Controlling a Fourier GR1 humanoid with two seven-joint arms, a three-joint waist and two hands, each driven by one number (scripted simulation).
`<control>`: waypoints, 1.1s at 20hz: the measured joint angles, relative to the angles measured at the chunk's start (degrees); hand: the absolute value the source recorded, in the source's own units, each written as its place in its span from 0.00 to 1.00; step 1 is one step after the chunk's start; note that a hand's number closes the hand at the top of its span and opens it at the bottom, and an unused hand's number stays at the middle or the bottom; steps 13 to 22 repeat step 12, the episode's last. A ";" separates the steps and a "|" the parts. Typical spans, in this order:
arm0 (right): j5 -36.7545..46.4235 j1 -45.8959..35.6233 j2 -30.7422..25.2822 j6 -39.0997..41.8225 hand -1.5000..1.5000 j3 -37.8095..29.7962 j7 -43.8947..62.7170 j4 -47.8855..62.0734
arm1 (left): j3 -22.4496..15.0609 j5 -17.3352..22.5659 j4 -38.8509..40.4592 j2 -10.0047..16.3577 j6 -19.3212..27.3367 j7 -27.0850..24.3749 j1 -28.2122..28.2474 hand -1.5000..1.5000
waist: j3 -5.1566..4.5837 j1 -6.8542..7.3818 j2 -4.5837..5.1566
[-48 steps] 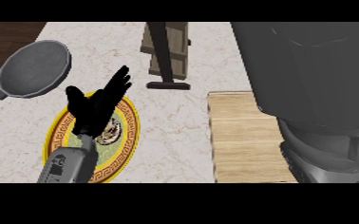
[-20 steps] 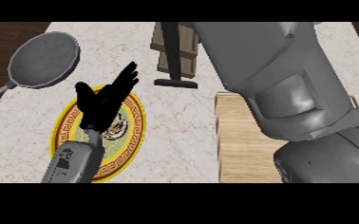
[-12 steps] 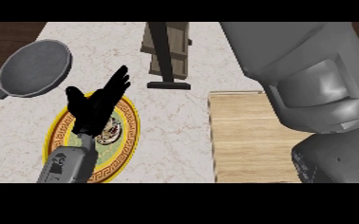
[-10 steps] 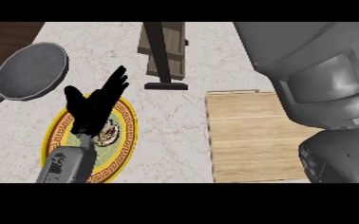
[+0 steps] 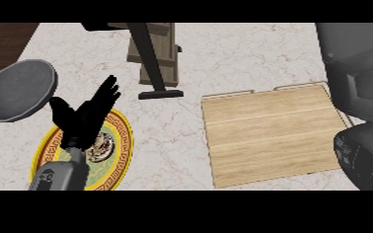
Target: Pick the squash from the tray and place it in the tiered basket
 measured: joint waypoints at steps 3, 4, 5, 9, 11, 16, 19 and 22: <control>-2.46 2.10 -2.40 7.48 0.00 0.03 1.11 -5.45 | 0.11 -0.28 -0.30 -0.30 0.84 0.27 0.57 0.50 | 0.05 -1.24 -0.44; -3.33 2.81 -3.35 9.92 0.00 -0.04 1.66 -7.49 | 0.09 -0.37 -0.70 -0.31 1.04 0.46 0.79 0.50 | 0.06 -1.43 -0.53; -4.18 3.59 -4.12 12.26 0.00 -0.07 2.44 -9.62 | 0.14 -0.44 -0.87 -0.31 1.22 0.56 0.82 0.50 | 0.07 -1.64 -0.59; -7.91 7.61 -8.73 21.58 0.00 -1.09 4.97 -18.37 | 0.75 -0.09 -1.47 -0.01 1.20 0.36 1.87 0.50 | 0.09 -2.51 -0.81; -10.15 9.51 -11.25 26.15 0.00 -2.04 6.64 -23.25 | 0.94 -0.14 -1.50 0.00 1.29 -0.11 2.44 0.50 | 0.09 -2.71 -0.78; -11.36 10.60 -12.13 28.10 0.00 -2.58 7.64 -26.02 | 0.73 -0.31 -1.55 -0.11 1.32 -0.19 2.62 0.50 | 0.08 -2.71 -0.74; -11.36 10.60 -12.13 28.10 0.00 -2.58 7.64 -26.02 | 0.73 -0.31 -1.55 -0.11 1.32 -0.19 2.62 0.50 | 0.08 -2.71 -0.74; -11.36 10.60 -12.13 28.10 0.00 -2.58 7.64 -26.02 | 0.73 -0.31 -1.55 -0.11 1.32 -0.19 2.62 0.50 | 0.08 -2.71 -0.74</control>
